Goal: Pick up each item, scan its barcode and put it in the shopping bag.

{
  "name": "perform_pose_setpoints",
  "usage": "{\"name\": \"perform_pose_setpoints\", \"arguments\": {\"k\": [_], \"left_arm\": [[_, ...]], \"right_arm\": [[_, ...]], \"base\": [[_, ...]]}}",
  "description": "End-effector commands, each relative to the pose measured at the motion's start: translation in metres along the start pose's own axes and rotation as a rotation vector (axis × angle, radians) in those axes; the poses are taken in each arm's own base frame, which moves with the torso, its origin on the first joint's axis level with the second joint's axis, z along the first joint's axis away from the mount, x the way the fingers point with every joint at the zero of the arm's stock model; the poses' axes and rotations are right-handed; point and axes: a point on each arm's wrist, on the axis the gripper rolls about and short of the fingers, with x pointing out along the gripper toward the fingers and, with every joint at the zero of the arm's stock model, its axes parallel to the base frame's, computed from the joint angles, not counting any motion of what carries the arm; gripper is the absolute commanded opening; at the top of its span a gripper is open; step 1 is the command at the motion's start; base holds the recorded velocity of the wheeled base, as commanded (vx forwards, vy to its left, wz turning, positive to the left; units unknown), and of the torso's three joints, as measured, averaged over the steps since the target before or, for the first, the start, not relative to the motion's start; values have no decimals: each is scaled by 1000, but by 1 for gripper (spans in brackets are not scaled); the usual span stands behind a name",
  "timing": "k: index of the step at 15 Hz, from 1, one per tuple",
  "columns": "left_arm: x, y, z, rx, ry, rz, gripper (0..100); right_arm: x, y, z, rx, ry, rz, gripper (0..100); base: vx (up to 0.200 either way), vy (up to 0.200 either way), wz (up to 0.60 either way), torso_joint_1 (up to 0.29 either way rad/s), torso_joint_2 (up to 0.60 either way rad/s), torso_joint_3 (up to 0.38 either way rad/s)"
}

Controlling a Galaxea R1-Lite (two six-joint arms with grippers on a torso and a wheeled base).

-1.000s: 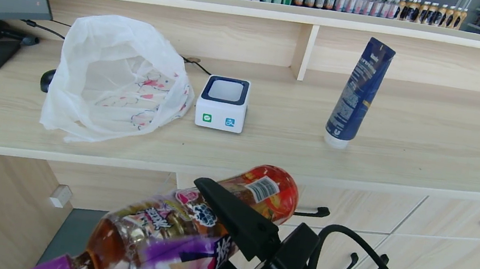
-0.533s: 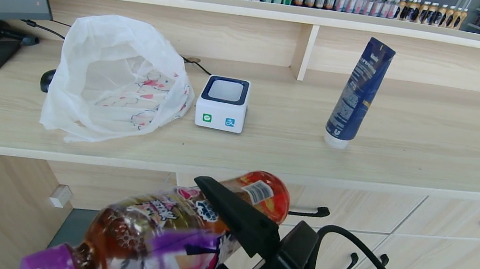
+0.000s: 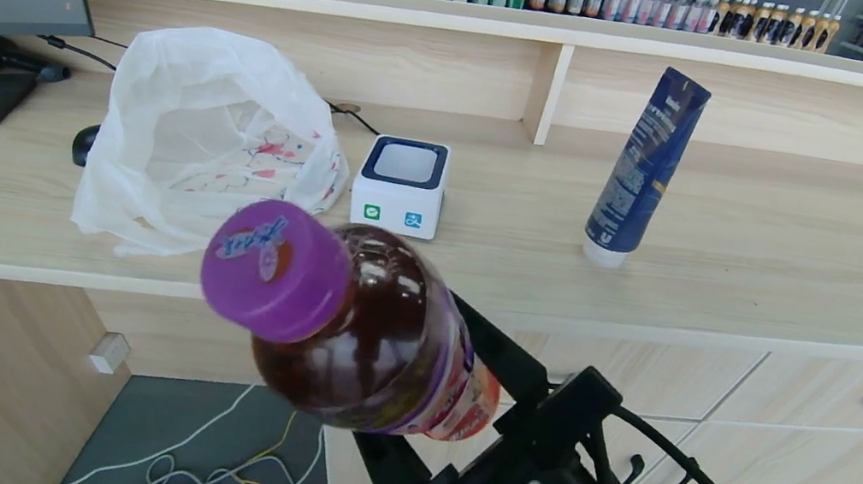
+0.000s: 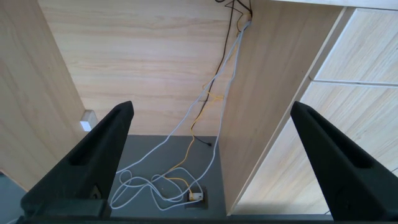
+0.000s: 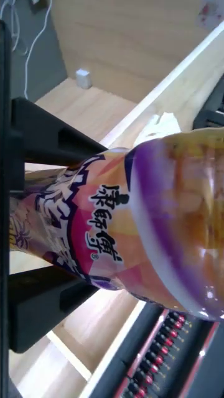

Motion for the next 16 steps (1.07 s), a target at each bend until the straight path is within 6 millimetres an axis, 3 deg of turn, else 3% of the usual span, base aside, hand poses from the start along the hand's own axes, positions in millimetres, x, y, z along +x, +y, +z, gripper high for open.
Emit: {"name": "perform_pose_setpoints", "arguments": {"k": [1, 7, 11, 16], "left_arm": [[0, 0, 0, 0, 1, -1, 100], [0, 0, 0, 0, 0, 1, 100], [0, 0, 0, 0, 0, -1, 100], [0, 0, 0, 0, 0, 1, 100]], "right_arm": [[12, -15, 1, 131, -20, -66, 0], [20, -37, -22, 481, -6, -110, 0], [23, -84, -57, 523, 15, -157, 0], [17, -122, -91, 629, 56, -272, 0]], "base": [[0, 0, 0, 0, 0, 0], [0, 0, 0, 0, 0, 0], [0, 0, 0, 0, 0, 0], [0, 0, 0, 0, 0, 0]]}}
